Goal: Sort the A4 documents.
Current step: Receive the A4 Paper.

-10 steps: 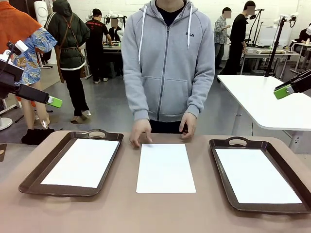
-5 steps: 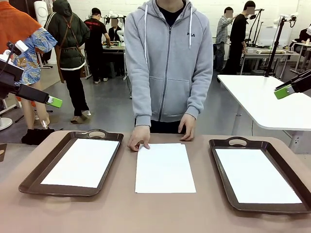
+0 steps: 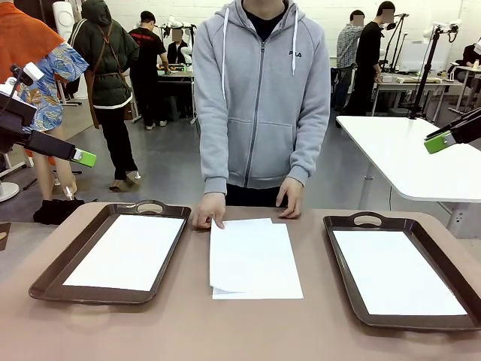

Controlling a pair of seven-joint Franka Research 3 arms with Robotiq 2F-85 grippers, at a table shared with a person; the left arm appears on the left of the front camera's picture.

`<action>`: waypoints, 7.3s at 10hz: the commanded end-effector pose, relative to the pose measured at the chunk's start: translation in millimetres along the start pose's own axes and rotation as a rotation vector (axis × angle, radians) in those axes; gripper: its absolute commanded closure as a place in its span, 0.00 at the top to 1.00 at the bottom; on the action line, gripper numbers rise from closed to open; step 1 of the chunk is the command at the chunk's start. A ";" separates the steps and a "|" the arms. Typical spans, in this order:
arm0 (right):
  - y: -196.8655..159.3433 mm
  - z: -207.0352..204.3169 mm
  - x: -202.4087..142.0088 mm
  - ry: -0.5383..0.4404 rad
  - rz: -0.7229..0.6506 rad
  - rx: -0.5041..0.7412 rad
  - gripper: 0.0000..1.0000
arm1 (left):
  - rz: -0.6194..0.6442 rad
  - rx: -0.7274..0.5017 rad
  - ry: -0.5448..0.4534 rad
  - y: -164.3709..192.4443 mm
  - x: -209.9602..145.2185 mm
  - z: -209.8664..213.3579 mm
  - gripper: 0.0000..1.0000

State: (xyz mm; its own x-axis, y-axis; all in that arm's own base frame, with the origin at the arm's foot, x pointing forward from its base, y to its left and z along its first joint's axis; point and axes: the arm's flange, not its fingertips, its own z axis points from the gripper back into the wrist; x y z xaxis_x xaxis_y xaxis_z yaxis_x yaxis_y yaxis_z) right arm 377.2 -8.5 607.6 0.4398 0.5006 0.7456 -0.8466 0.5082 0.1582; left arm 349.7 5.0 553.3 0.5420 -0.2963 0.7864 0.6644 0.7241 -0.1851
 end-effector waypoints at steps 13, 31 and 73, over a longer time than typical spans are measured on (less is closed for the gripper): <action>0.6 -0.9 0.5 -0.003 0.003 0.006 1.00 | -0.002 0.001 -0.002 -0.2 -0.1 -0.5 1.00; 0.6 -0.9 0.5 -0.003 0.003 0.006 1.00 | -0.002 0.001 -0.002 -0.2 -0.1 -0.5 1.00; 0.6 -0.9 0.5 -0.003 0.003 0.006 1.00 | -0.002 0.001 -0.002 -0.2 -0.1 -0.5 1.00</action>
State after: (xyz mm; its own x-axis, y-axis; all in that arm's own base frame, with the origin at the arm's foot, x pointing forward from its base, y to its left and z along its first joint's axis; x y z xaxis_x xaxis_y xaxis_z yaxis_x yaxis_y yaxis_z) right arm 377.2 -8.2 607.7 0.4396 0.5013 0.7453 -0.8467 0.5081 0.1577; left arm 349.7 5.0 553.3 0.5420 -0.2963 0.7864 0.6644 0.7241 -0.1851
